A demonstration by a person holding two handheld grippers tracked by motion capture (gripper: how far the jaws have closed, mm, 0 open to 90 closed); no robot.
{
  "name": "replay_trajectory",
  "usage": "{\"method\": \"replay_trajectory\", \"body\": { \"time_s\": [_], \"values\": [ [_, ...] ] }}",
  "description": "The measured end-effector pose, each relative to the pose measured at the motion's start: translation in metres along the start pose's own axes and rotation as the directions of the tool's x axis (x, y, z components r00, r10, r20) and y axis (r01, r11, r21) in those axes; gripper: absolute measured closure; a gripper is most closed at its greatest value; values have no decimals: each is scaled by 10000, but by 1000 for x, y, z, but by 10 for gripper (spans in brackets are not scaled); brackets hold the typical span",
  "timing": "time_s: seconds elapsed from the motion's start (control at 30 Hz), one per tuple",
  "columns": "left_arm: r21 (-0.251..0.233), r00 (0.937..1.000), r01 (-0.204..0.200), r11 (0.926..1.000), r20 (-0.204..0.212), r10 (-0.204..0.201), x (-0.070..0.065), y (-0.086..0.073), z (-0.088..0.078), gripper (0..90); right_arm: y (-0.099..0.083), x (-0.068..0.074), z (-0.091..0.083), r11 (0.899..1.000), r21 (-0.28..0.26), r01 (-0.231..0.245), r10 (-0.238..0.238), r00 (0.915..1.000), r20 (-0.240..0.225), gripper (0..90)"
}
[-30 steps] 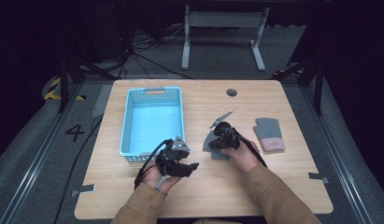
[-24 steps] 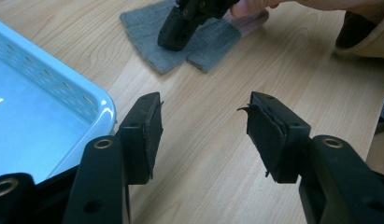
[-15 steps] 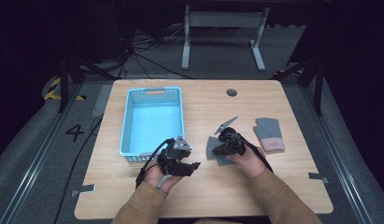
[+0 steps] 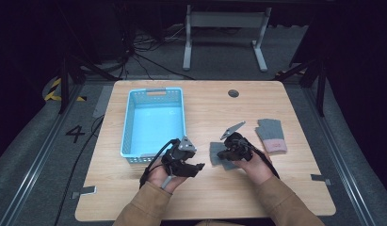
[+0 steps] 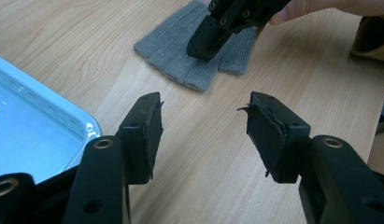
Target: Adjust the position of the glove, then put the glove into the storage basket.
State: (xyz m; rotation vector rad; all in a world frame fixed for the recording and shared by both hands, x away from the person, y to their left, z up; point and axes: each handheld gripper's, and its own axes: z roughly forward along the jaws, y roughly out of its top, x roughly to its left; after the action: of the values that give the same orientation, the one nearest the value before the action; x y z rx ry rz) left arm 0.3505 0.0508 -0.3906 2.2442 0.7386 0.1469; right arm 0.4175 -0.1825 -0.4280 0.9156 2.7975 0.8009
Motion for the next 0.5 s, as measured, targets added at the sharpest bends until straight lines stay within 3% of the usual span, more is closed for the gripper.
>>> {"method": "replay_trajectory", "body": {
  "time_s": [0.17, 0.33, 0.5],
  "values": [
    [-74, 10000, 26, 10000, -7, -26, 0, 1, -1, 458, 0, 0, -20, 9970, -770, -39, 53, 9998, 185, 804],
    [-87, 10000, -13, 10000, 50, 13, -1, 2, 0, 458, -4, -4, -37, 9932, -1147, -175, 218, 9991, 362, 755],
    [-38, 9999, -87, 10000, 89, 87, 0, 4, 2, 458, -9, -10, -53, 9880, -1506, -335, 424, 9975, 564, 806]
  ]
}}
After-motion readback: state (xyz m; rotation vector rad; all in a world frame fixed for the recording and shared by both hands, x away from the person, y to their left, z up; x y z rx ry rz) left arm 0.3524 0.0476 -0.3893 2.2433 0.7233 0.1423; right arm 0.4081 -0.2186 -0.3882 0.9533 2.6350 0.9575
